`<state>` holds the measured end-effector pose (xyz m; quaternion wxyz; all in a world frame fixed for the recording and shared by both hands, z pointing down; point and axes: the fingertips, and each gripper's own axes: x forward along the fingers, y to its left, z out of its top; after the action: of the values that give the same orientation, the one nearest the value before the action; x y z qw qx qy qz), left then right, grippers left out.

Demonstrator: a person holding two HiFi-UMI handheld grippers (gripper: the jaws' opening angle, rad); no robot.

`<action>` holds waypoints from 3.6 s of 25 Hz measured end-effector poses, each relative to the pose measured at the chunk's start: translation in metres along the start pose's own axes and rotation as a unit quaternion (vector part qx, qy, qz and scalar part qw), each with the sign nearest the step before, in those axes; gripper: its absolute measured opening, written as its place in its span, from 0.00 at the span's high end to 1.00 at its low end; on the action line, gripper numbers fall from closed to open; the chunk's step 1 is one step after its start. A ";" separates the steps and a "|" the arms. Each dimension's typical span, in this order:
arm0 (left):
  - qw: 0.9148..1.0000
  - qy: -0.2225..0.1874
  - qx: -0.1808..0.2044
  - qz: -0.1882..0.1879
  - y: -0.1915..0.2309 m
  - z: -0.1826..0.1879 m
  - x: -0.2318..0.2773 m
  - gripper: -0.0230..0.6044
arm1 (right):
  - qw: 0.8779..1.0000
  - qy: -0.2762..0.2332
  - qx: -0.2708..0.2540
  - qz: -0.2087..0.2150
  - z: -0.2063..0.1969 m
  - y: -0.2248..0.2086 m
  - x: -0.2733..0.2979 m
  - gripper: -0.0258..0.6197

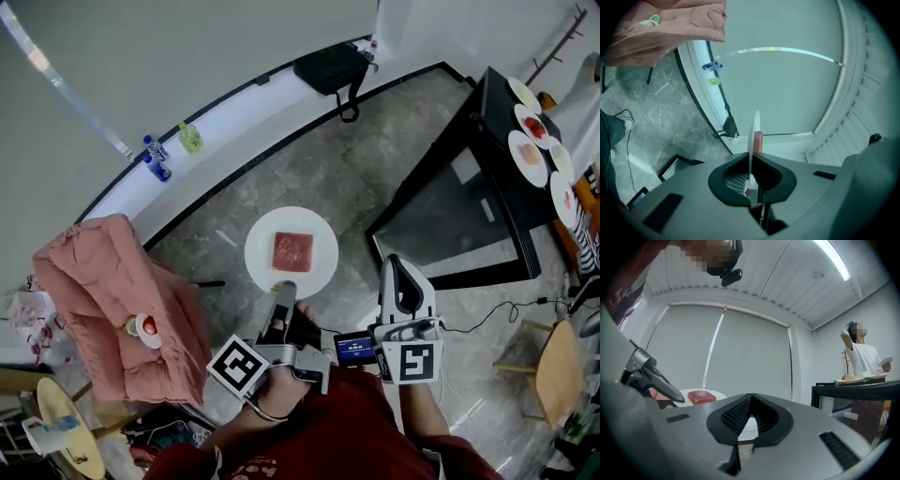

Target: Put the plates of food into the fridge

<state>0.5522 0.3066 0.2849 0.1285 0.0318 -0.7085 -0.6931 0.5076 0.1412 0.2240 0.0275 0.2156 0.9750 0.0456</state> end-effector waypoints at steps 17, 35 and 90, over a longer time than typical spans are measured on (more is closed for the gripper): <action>1.000 0.014 -0.007 -0.006 -0.013 0.090 0.066 0.94 | 1.000 -0.006 -0.010 -0.013 0.012 0.032 0.108 0.94; 1.000 0.020 -0.013 -0.002 -0.011 0.129 0.104 0.94 | 1.000 -0.021 -0.008 -0.012 0.010 0.042 0.162 0.94; 0.997 0.070 -0.008 0.020 -0.052 0.104 0.419 0.94 | 0.998 0.005 0.008 -0.057 -0.037 -0.167 0.390 0.94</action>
<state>0.1179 0.3127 0.2909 0.1921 0.0654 -0.6924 -0.6924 0.0818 0.1527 0.2312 0.0238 0.1593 0.9863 0.0371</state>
